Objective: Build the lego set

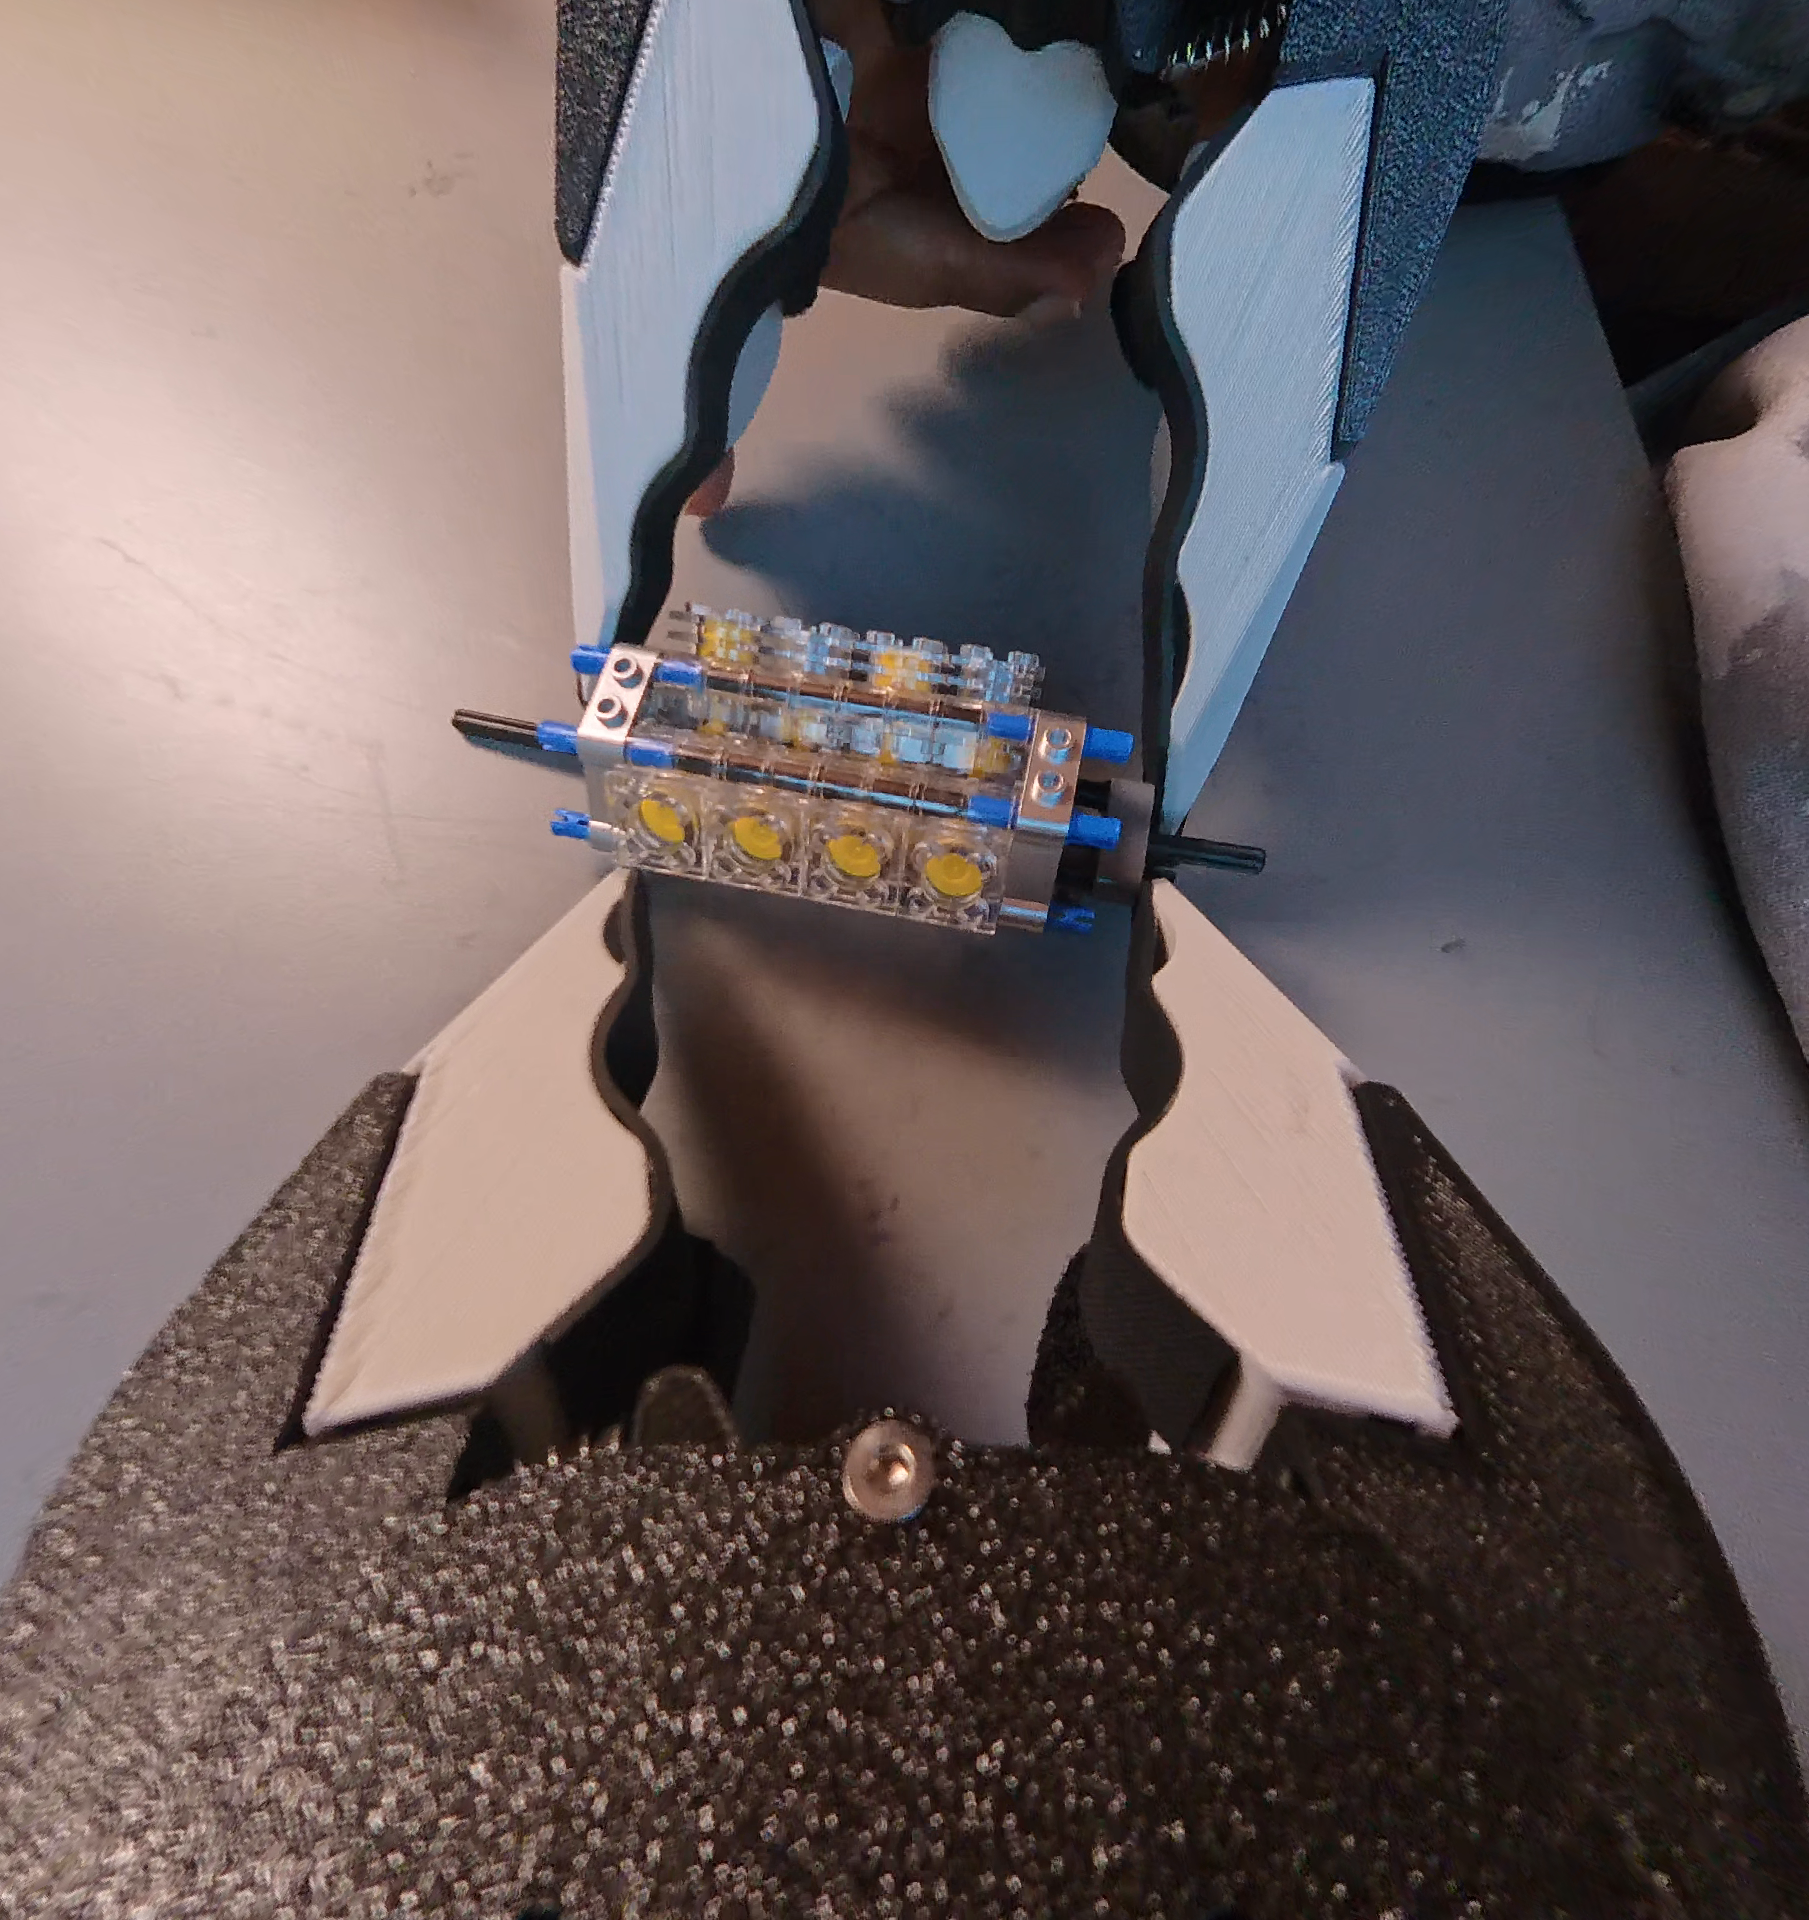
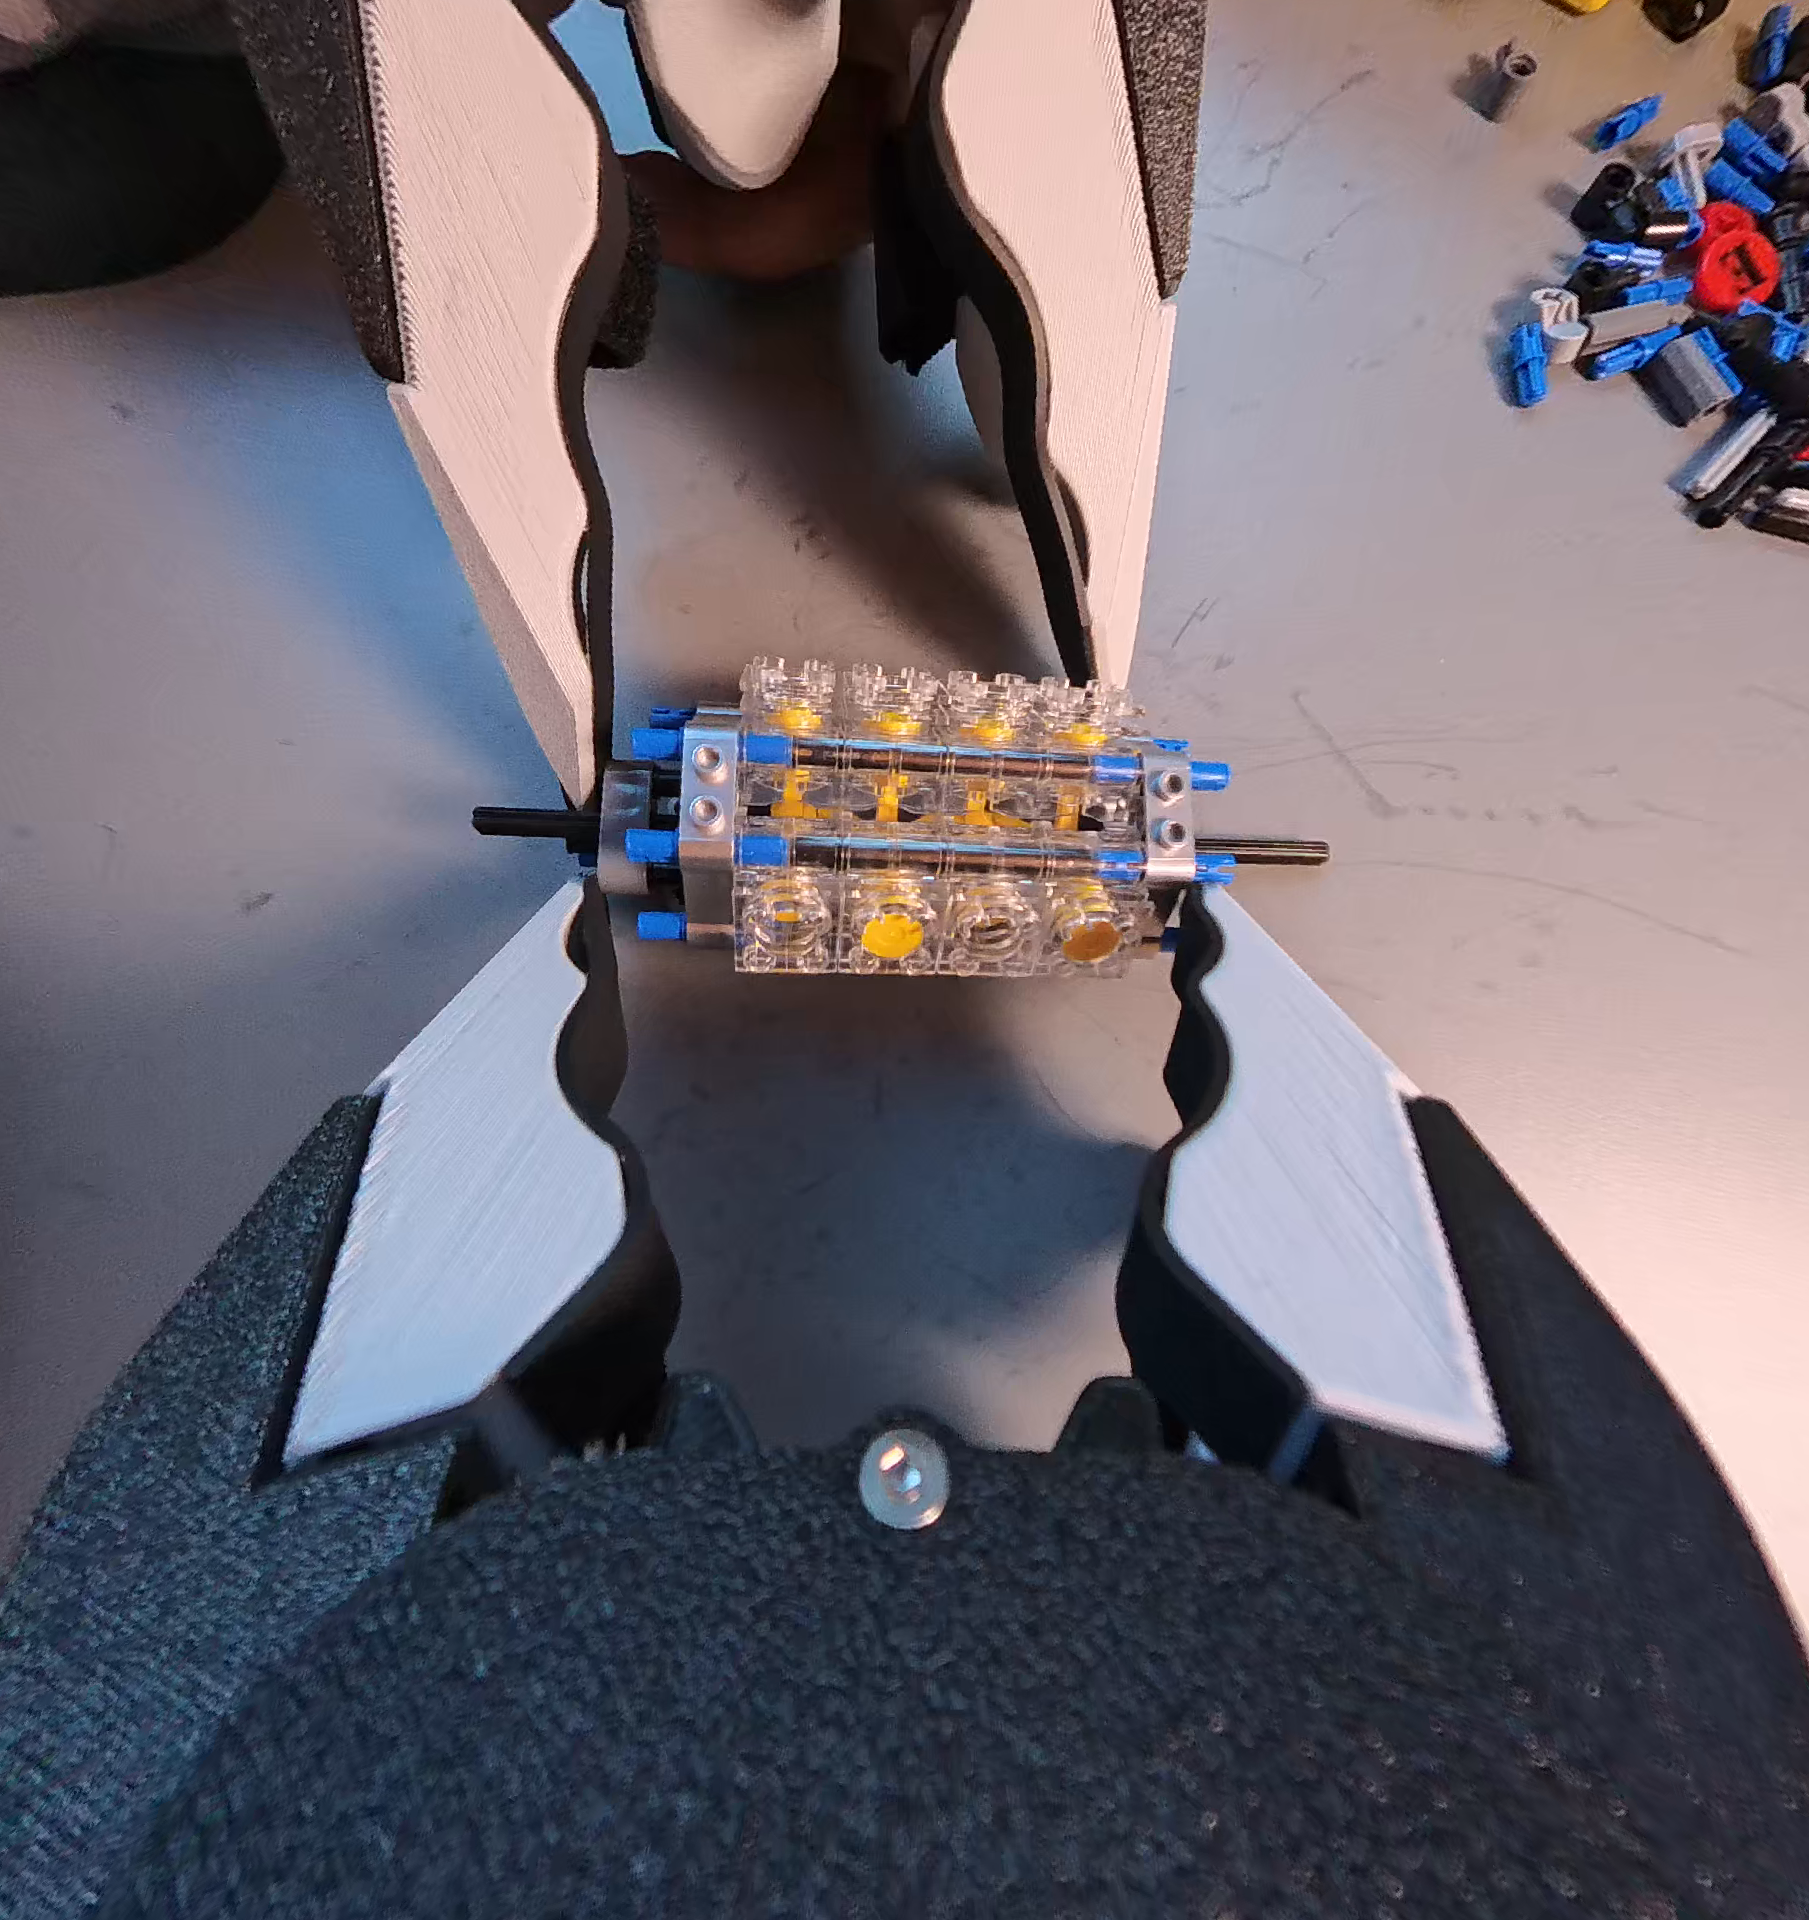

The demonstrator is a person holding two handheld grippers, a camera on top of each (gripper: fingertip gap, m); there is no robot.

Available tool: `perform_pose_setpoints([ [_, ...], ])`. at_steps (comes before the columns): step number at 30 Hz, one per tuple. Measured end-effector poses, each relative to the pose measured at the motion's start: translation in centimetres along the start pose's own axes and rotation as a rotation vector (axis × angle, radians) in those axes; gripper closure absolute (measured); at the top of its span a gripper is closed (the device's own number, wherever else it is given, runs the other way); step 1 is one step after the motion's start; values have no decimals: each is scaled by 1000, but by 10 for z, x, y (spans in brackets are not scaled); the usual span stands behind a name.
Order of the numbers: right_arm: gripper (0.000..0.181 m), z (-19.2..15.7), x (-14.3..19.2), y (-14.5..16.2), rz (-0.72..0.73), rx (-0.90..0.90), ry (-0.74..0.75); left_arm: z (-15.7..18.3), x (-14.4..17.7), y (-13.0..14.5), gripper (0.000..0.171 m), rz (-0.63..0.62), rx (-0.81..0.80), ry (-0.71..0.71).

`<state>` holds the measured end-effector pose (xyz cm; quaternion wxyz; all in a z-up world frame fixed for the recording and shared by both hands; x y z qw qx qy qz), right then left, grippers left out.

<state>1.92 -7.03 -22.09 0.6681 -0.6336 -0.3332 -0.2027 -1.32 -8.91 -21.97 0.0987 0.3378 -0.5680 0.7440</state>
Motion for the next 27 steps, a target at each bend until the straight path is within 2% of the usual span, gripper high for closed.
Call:
perform_pose_setpoints([
  [12,82,1,1,1,18,31,-20,0,1,-1,81,4,37,33],
  [15,70,1,4,0,20,-4,-37,0,1,-1,81,4,39,30],
  [19,64,3,7,-5,36,-37,-23,0,1,-1,80,5,47,34],
  [21,65,2,5,-5,19,-35,-27,-2,1,-2,78,5,50,36],
  [23,73,3,2,-2,-8,-25,-25,-3,0,-4,79,3,51,38],
  [27,74,5,1,0,-8,-20,-24,-5,-1,-4,80,0,51,39],
])
Point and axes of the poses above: each gripper's, where its closed fingertips meet, x back along the fingers, y out of its underside, z = x × y across the jaws, the point moved 2 cm from there along x, back along the fingers, and after that the axes turned 2 degrees about z, right-handed, at the moved point
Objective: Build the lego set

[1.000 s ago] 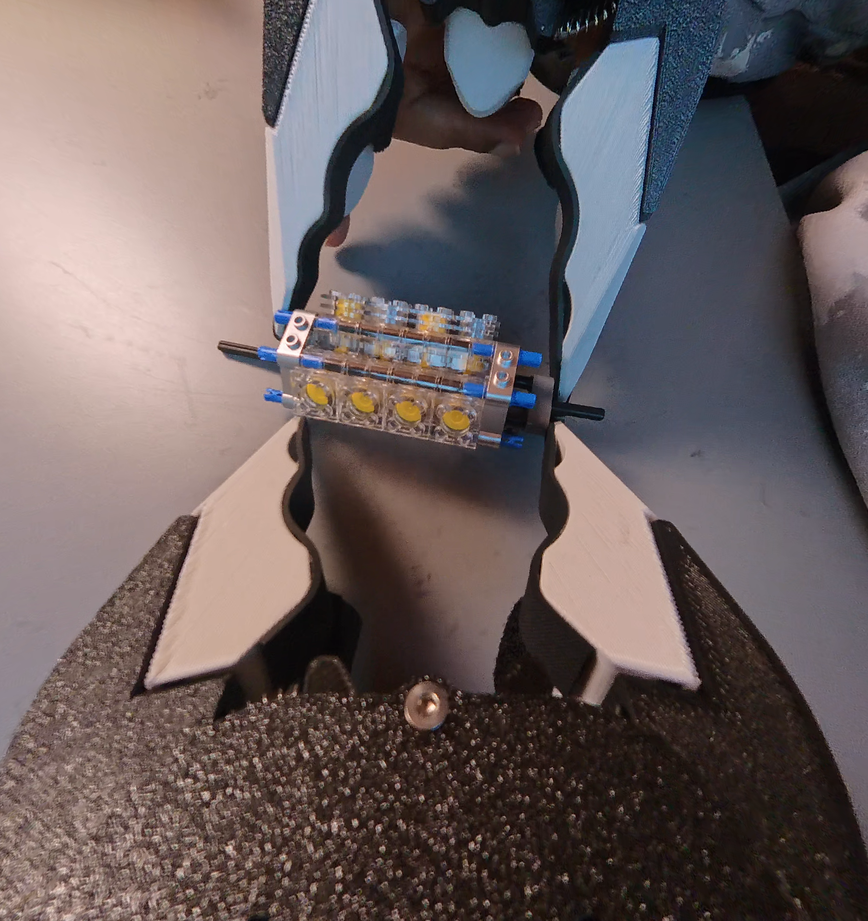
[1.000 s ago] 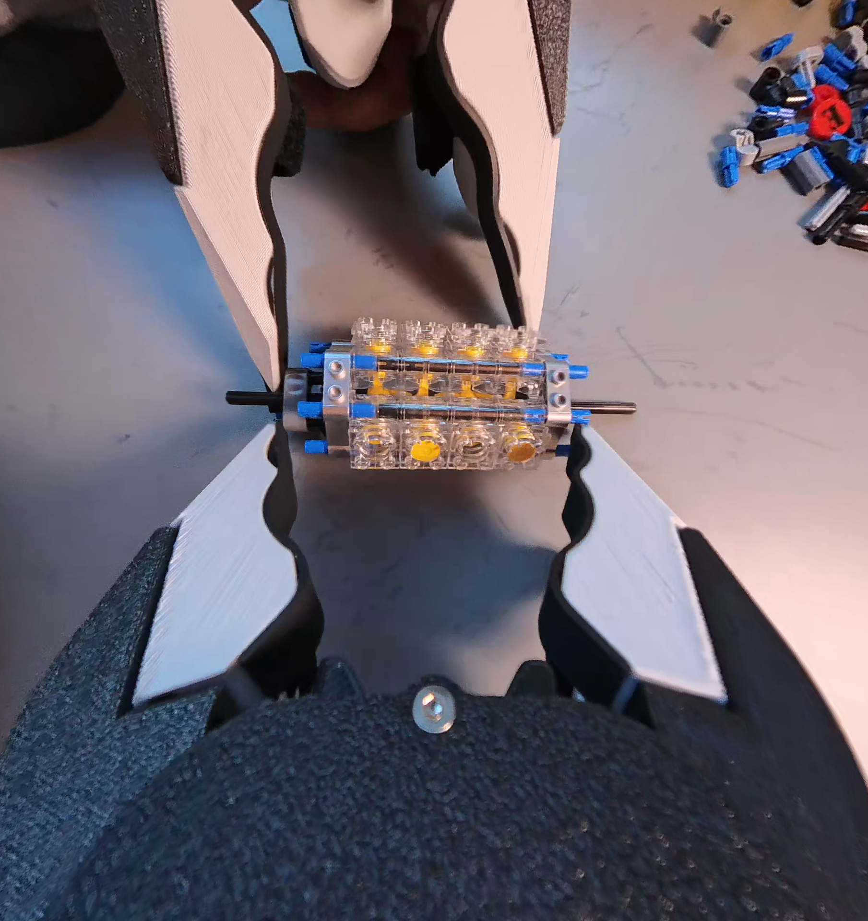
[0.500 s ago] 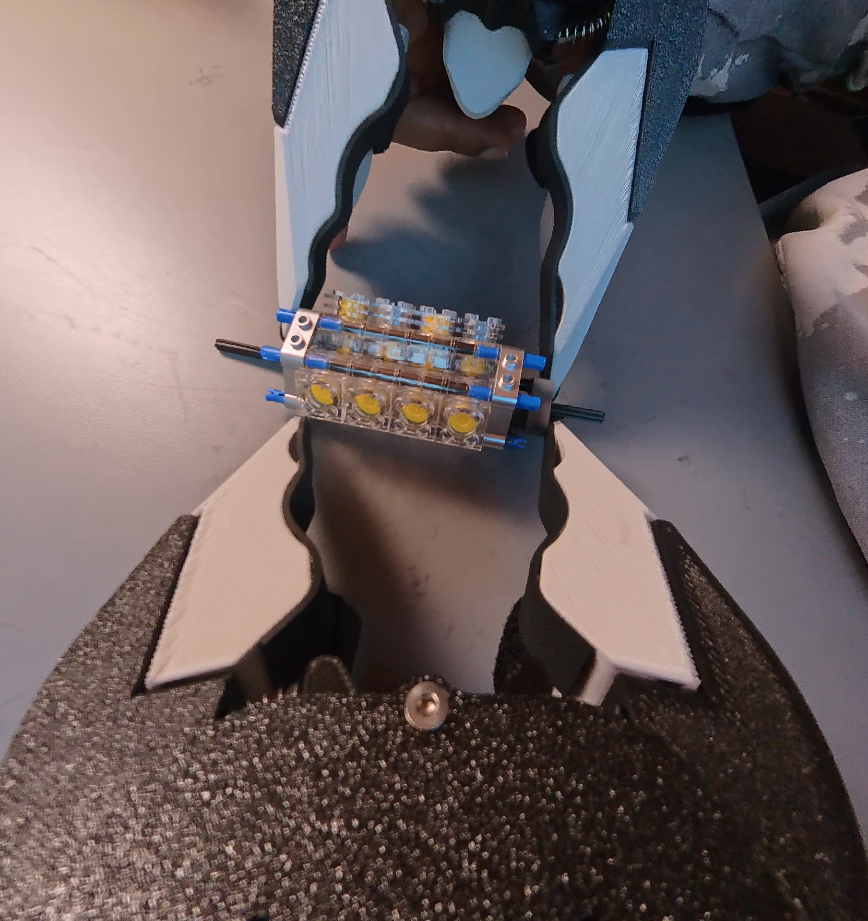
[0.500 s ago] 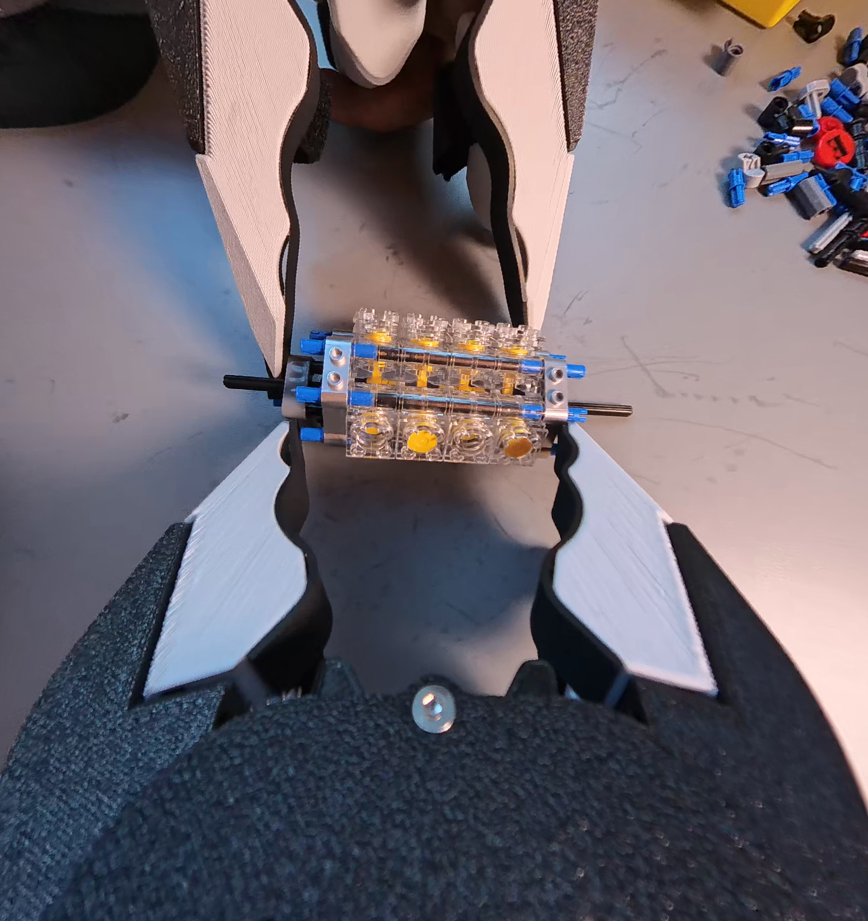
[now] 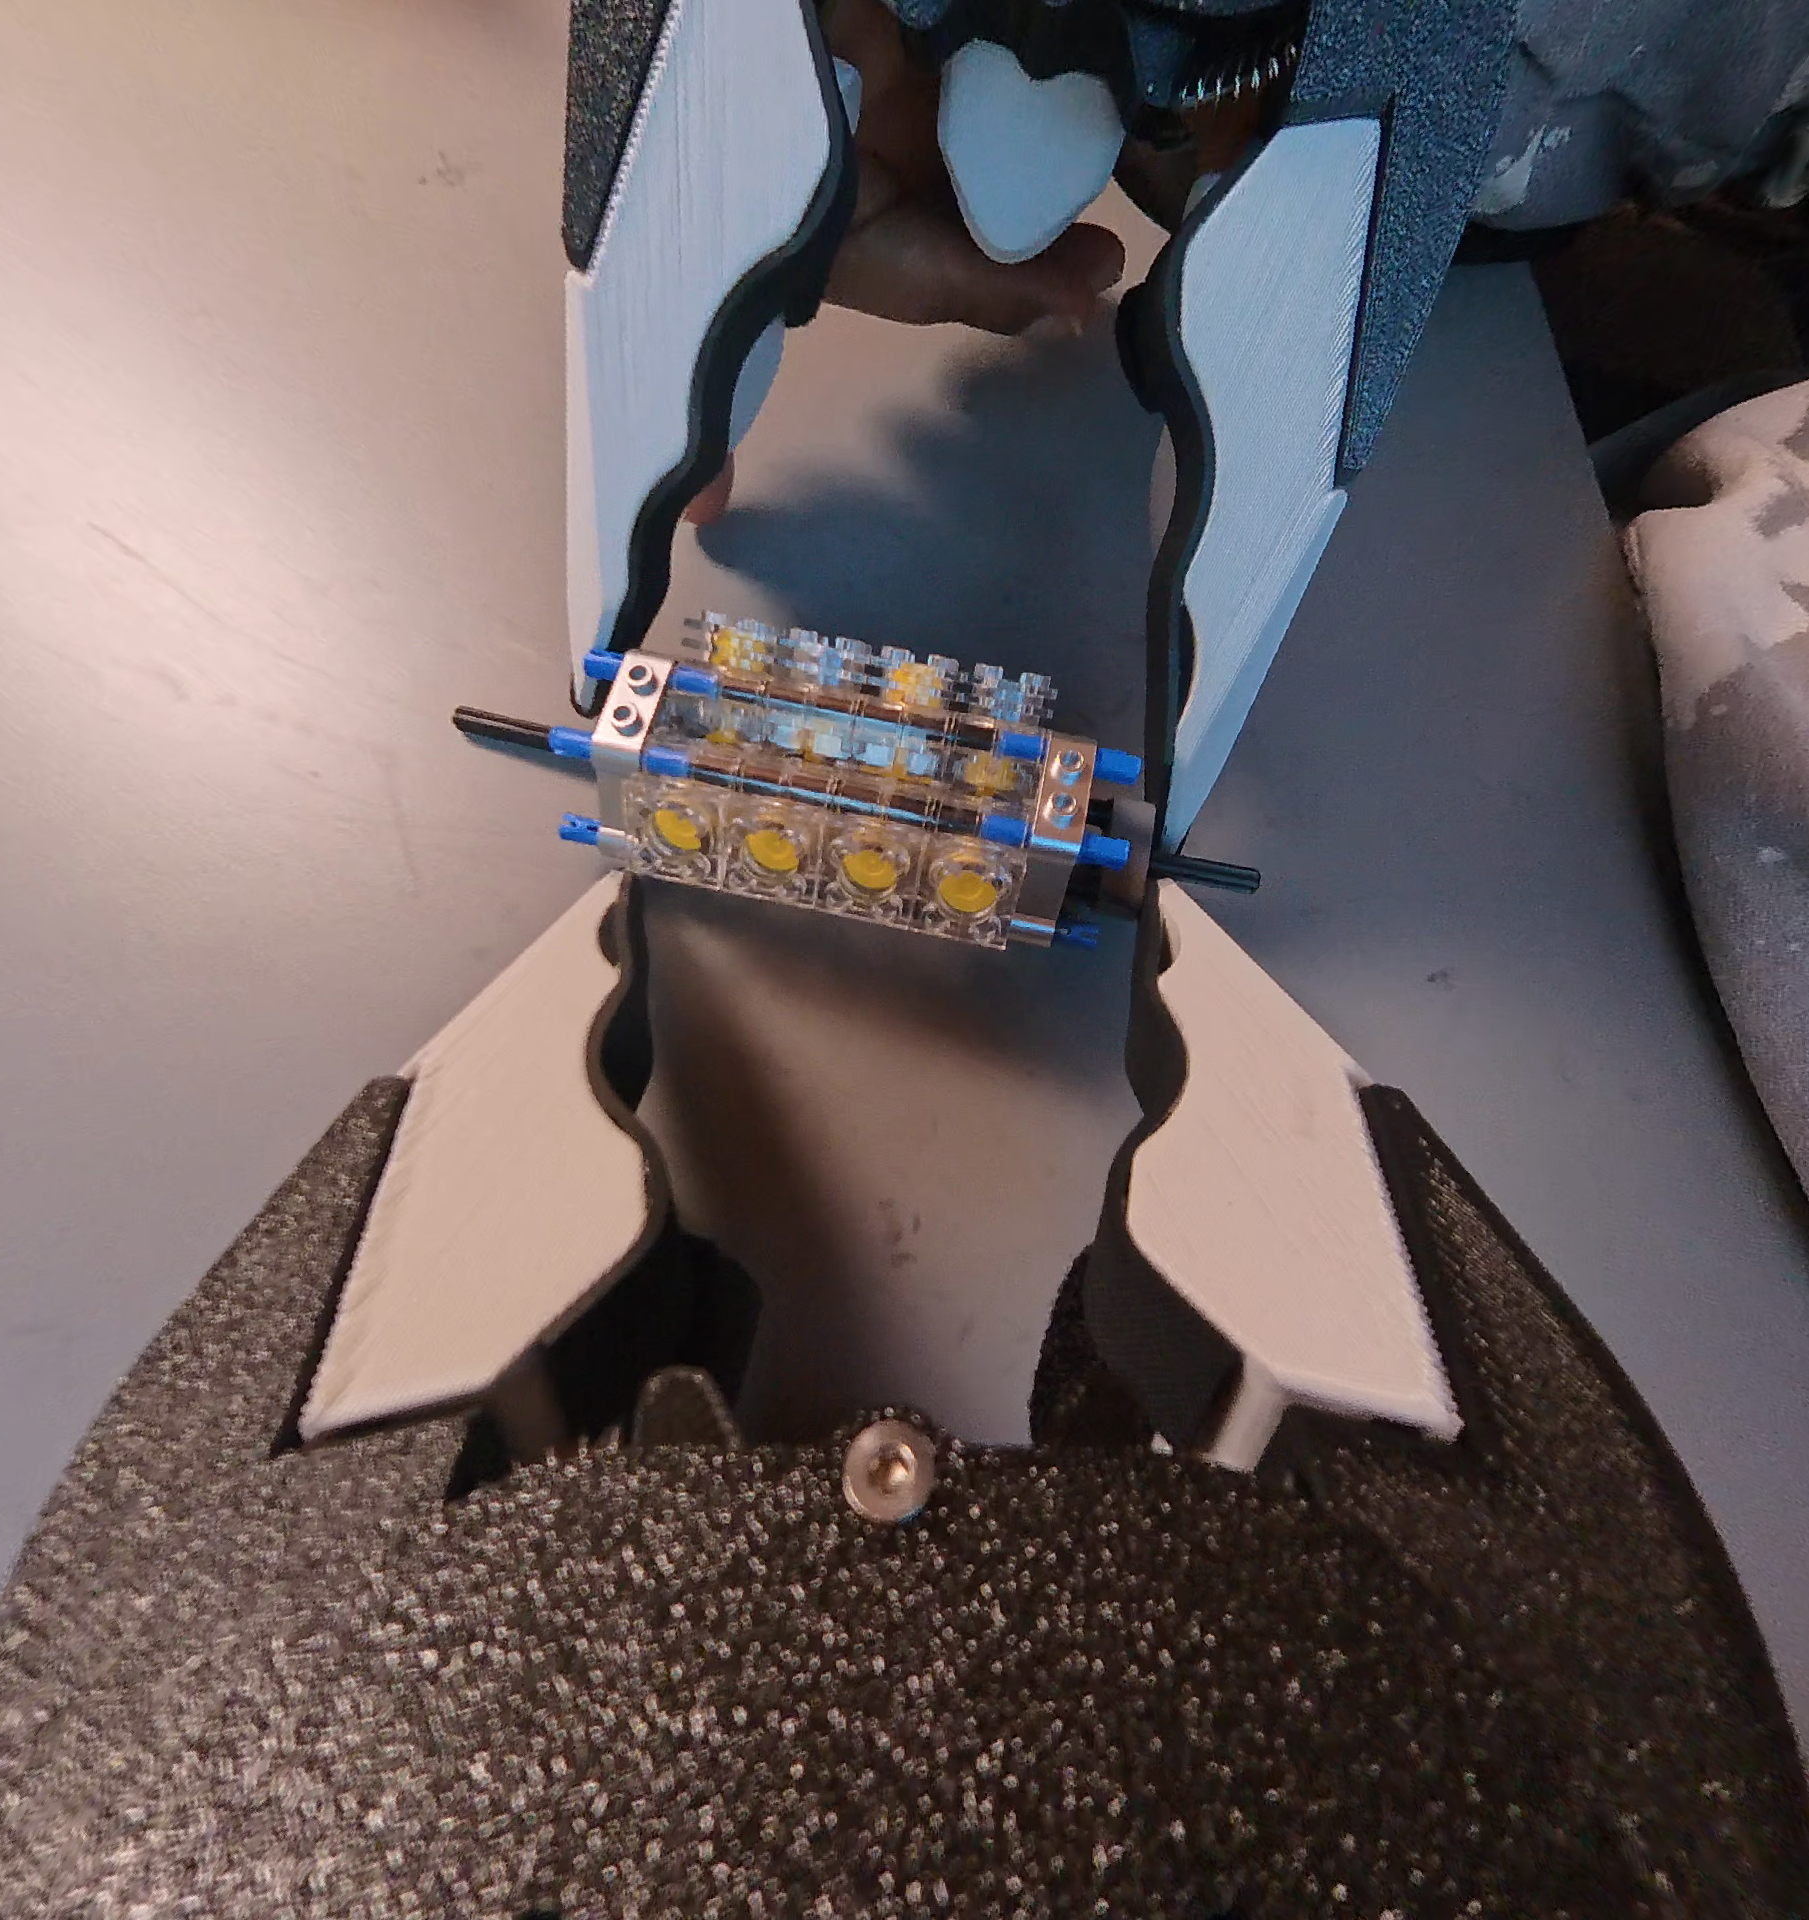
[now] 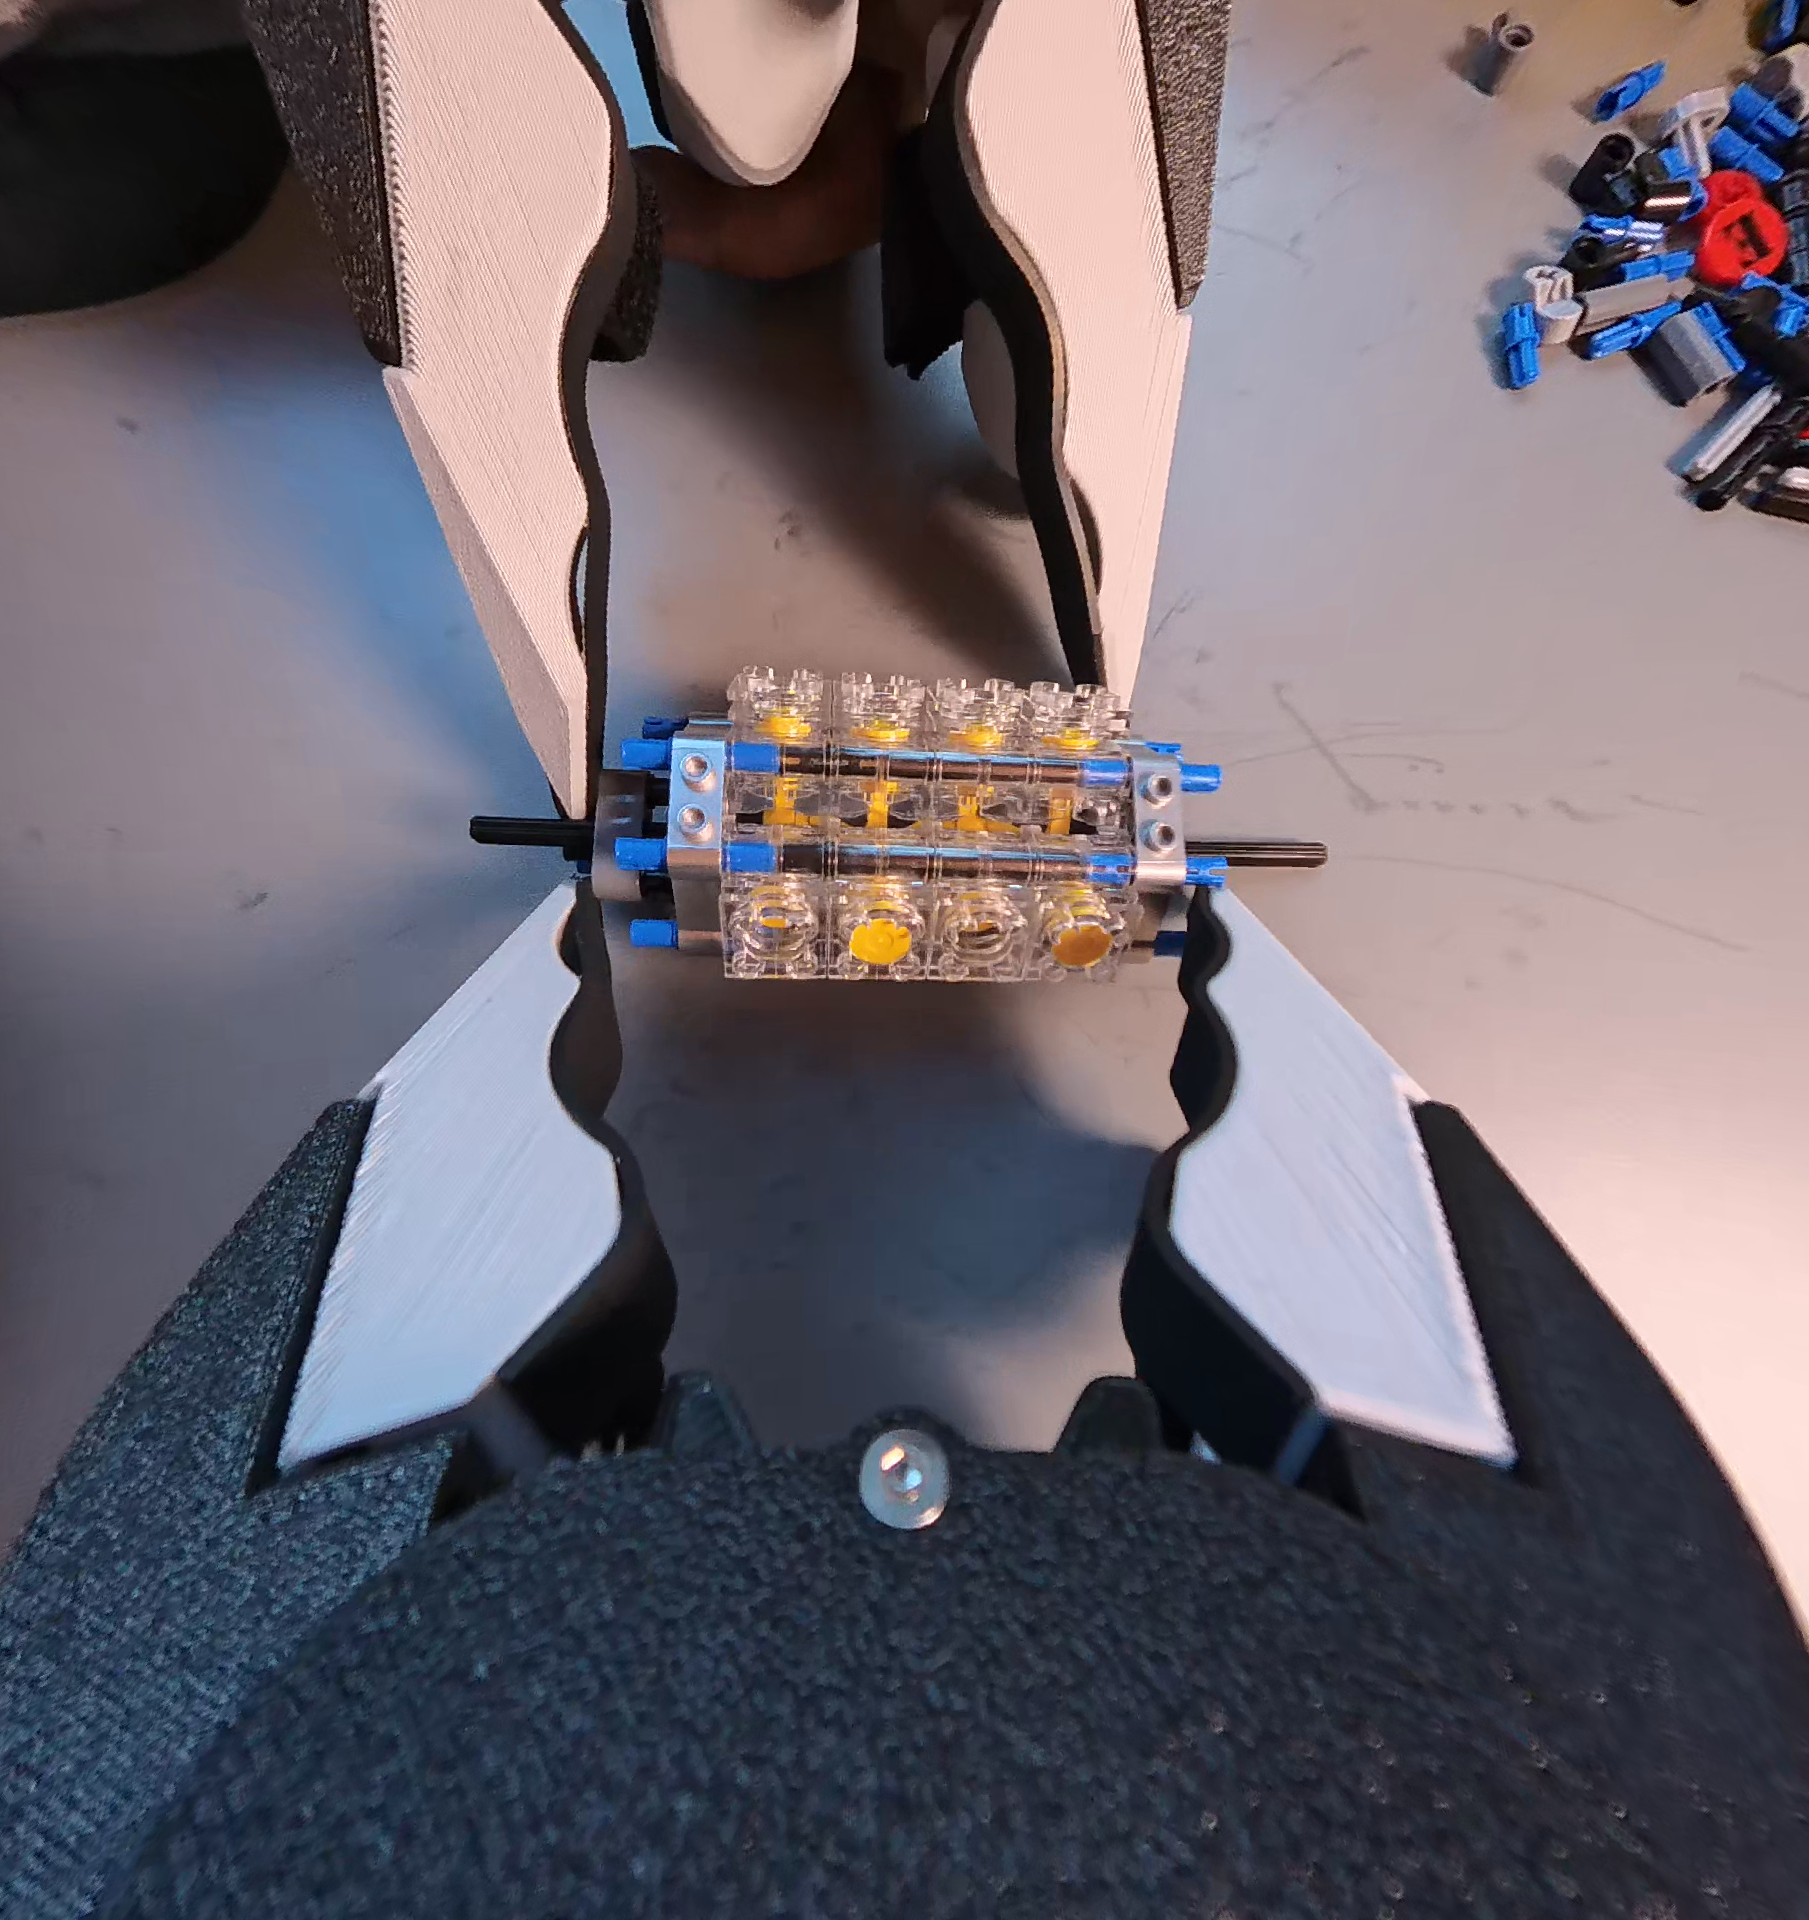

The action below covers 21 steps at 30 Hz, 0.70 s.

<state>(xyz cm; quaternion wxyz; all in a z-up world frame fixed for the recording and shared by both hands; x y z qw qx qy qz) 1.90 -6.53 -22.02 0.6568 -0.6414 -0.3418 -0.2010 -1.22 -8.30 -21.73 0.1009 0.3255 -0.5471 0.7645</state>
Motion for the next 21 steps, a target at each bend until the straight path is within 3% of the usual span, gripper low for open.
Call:
perform_pose_setpoints([
  [4,78,0,0,0,17,3,-5,-1,0,-1,82,-6,3,-5],
  [9,79,6,3,2,25,-13,10,2,-1,-3,103,7,31,10],
  [21,80,8,3,2,36,-8,8,0,-1,-3,103,-14,50,15],
])
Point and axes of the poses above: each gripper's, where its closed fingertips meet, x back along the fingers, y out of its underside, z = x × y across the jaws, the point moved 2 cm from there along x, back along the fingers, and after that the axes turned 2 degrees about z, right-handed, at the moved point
